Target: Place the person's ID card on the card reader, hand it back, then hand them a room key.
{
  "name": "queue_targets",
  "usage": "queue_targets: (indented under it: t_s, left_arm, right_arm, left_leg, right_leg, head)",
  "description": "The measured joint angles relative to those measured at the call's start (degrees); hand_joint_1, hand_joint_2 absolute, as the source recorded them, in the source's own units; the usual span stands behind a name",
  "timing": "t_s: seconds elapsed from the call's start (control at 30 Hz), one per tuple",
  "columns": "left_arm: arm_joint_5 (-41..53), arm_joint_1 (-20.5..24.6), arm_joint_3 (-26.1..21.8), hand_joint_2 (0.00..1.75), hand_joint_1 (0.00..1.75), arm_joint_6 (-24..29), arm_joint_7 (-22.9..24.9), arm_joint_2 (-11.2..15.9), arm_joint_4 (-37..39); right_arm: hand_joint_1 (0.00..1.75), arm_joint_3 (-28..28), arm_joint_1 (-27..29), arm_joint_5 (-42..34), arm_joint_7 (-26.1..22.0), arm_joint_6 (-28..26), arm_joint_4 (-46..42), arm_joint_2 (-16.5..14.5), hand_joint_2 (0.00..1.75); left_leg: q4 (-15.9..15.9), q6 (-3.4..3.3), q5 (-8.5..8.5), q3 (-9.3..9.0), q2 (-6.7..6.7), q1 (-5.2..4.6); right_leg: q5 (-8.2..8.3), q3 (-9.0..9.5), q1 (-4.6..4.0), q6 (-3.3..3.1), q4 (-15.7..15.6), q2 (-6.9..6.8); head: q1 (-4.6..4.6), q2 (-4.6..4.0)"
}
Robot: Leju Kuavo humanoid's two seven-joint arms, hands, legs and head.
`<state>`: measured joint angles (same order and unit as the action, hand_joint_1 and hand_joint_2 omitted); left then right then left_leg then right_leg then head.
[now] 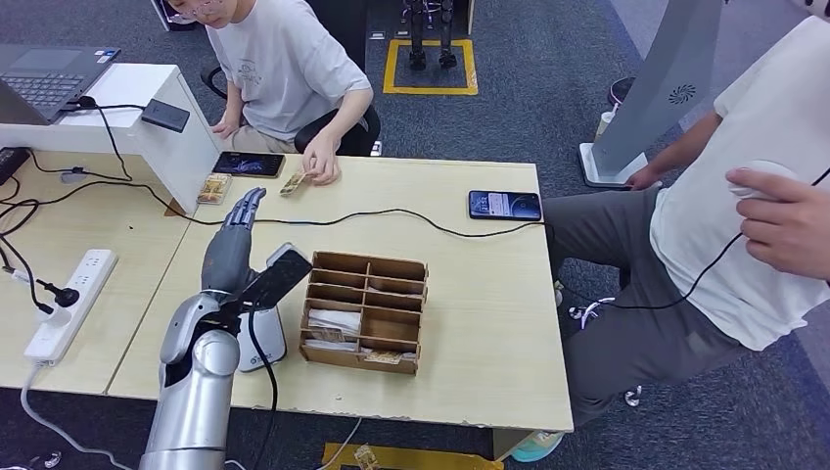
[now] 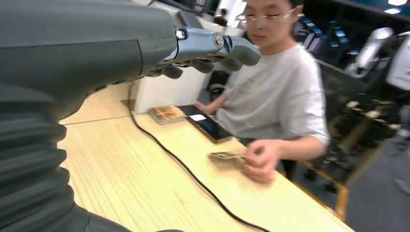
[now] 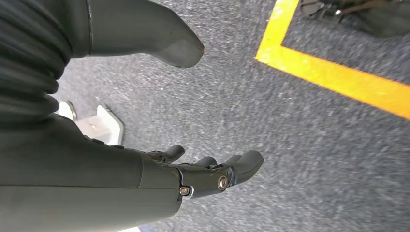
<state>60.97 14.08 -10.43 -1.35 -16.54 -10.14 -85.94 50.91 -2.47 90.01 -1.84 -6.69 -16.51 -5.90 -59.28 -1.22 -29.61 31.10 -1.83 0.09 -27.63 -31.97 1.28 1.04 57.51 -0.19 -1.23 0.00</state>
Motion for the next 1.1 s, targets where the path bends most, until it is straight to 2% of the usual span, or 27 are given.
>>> queue_targets:
  t_s: [0.1, 0.33, 0.43, 0.53, 0.63, 0.73, 0.8, 0.9, 1.1]
  left_arm:
    - [-3.2, -4.7, 3.6, 1.75, 0.0, -0.9, -1.1, 2.9, -5.2]
    - [-6.0, -15.2, 8.9, 1.75, 0.0, -0.7, -1.9, 11.8, -17.4]
    - [-4.8, -18.2, 10.2, 1.75, 0.0, -0.3, -1.8, 14.3, -20.6]
    - [1.3, -20.4, 12.7, 1.75, 0.0, 0.5, 0.1, 17.2, -22.0]
    - [7.7, -21.9, 16.6, 1.75, 0.0, 0.7, 3.3, 21.3, -21.5]
    - [8.0, -22.7, 20.4, 1.75, 0.0, 0.7, 4.4, 25.2, -20.1]
    - [7.3, -22.8, 22.4, 1.75, 0.0, 0.4, 4.6, 26.9, -19.1]
    - [7.0, -22.4, 25.1, 1.75, 0.0, -0.1, 4.9, 28.1, -17.8]
    - [7.0, -19.9, 28.9, 1.75, 0.0, -0.7, 4.9, 28.5, -15.9]
  right_arm:
    - [0.0, 1.1, 0.4, 0.0, 0.5, -0.1, -0.1, 0.5, 1.75]
    - [0.0, 3.5, 0.8, 0.0, -0.6, -0.7, -0.9, 1.1, 1.75]
    - [0.0, 4.2, 0.8, 0.0, -1.6, -1.2, -1.2, 1.2, 1.75]
    - [0.0, 4.7, 0.7, 0.0, -2.0, -1.3, -1.4, 1.2, 1.75]
    - [0.0, 4.9, 0.7, 0.0, -1.9, -1.3, -1.4, 1.2, 1.75]
    - [0.0, 4.9, 0.7, 0.0, -1.5, -1.3, -1.4, 1.4, 1.75]
    - [0.0, 4.9, 0.7, 0.0, -1.0, -1.1, -1.4, 1.6, 1.75]
    - [0.0, 4.9, 0.6, 0.0, -0.1, -0.9, -1.4, 1.7, 1.75]
    - [0.0, 4.9, 0.6, 0.0, 0.3, -0.9, -1.4, 1.8, 1.75]
  left_leg:
    - [0.0, 0.01, -0.02, 0.02, -0.01, 0.0]
    - [0.0, 0.04, -0.01, 0.03, -0.02, 0.03]
    - [0.0, 0.04, 0.0, 0.02, -0.01, 0.06]
    - [0.0, 0.02, 0.01, 0.02, 0.0, 0.06]
    - [0.0, 0.02, 0.01, 0.01, -0.01, 0.05]
    - [0.0, 0.02, 0.01, 0.01, 0.0, 0.05]
    - [0.0, 0.02, 0.01, 0.01, 0.0, 0.05]
    - [0.0, 0.02, 0.01, 0.02, 0.01, 0.05]
    - [0.0, 0.02, 0.01, 0.01, 0.01, 0.03]
  right_leg:
    - [-0.02, -0.03, -0.01, 0.01, 0.0, 0.0]
    - [-0.04, -0.08, -0.03, 0.01, 0.0, 0.0]
    - [-0.04, -0.06, -0.02, 0.01, 0.0, -0.01]
    - [-0.03, -0.04, 0.0, 0.01, 0.0, -0.01]
    - [-0.03, -0.04, 0.0, 0.01, 0.0, -0.01]
    - [-0.03, -0.04, -0.01, 0.01, 0.0, -0.01]
    - [-0.03, -0.04, -0.01, 0.01, 0.0, -0.02]
    - [-0.03, -0.05, -0.01, 0.01, 0.0, -0.02]
    - [-0.01, -0.04, 0.0, 0.01, 0.0, -0.03]
  head:
    - [0.0, 0.0]
    - [-0.01, 0.0]
    - [0.01, 0.0]
    - [0.01, 0.0]
    - [-0.01, 0.0]
    - [0.0, 0.0]
    - [0.0, 0.0]
    - [0.0, 0.0]
    - [0.01, 0.0]
